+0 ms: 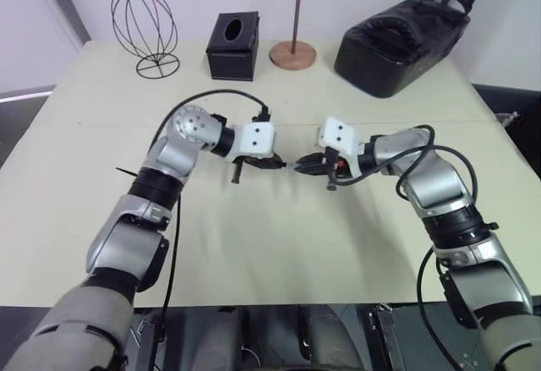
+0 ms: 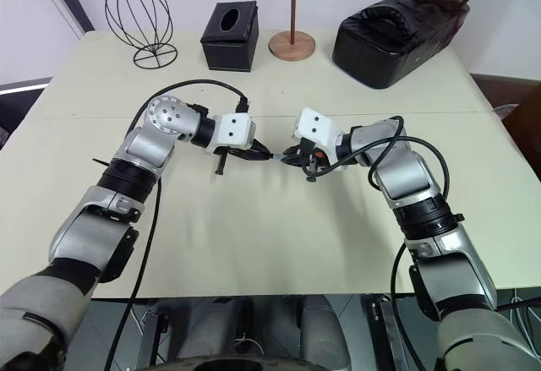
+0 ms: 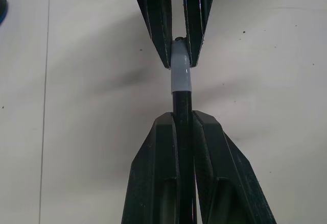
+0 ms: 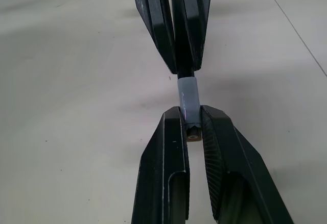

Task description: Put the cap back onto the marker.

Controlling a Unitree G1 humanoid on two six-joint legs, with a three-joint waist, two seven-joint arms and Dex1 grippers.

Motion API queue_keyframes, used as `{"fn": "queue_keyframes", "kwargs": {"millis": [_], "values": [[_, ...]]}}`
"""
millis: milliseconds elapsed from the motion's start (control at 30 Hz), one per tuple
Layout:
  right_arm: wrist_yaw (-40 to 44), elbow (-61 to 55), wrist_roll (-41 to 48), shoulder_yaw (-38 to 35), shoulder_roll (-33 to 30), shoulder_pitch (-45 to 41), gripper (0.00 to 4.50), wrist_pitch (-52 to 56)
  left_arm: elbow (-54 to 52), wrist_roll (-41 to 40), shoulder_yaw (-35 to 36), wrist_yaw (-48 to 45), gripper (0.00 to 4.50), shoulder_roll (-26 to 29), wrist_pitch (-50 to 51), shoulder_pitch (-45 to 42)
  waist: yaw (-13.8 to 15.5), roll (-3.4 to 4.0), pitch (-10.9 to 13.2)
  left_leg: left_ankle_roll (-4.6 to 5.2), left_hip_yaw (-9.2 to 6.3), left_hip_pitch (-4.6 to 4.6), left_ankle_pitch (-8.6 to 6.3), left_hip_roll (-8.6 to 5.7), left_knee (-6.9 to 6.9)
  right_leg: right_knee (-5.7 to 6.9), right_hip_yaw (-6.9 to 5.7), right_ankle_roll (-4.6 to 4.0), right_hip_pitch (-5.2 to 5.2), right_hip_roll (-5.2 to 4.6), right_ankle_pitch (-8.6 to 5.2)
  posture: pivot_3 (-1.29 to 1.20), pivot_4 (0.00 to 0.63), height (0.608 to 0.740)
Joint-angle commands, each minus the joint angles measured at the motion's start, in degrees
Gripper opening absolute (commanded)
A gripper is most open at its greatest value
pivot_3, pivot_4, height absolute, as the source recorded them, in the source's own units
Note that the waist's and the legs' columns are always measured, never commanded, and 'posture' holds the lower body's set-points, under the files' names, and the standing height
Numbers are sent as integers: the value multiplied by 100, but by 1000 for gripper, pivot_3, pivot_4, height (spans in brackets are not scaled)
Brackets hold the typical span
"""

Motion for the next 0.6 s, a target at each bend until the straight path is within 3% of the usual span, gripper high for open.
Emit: {"fn": "queue_keyframes", "kwargs": {"millis": [33,200,400,600], "values": [[-79,-324,195,-22,238,-207,984,-260,-394,-268,-253,-73,0,-501,-363,-217,19,0,0,0,0,0,0,0,0,0,0,0,0,0,0,0,150,740],[85,-354,83,30,-76,-62,3375,-199,-90,-175,-185,18,0,-329,-458,-235,4,0,0,0,-1,-1,0,-1,1,-1,-1,0,1,-2,0,0,150,740],[268,-504,167,-60,-504,122,3375,-70,159,-145,-93,113,0,-67,-534,-280,3,0,0,0,0,-2,0,-2,-1,-1,-1,0,-1,-1,0,0,150,740],[275,-740,611,-662,-1027,333,3375,292,473,-109,46,320,0,560,-616,-100,4,0,1,0,-1,-2,0,0,-1,-2,-1,0,-2,-1,0,0,150,740]]}}
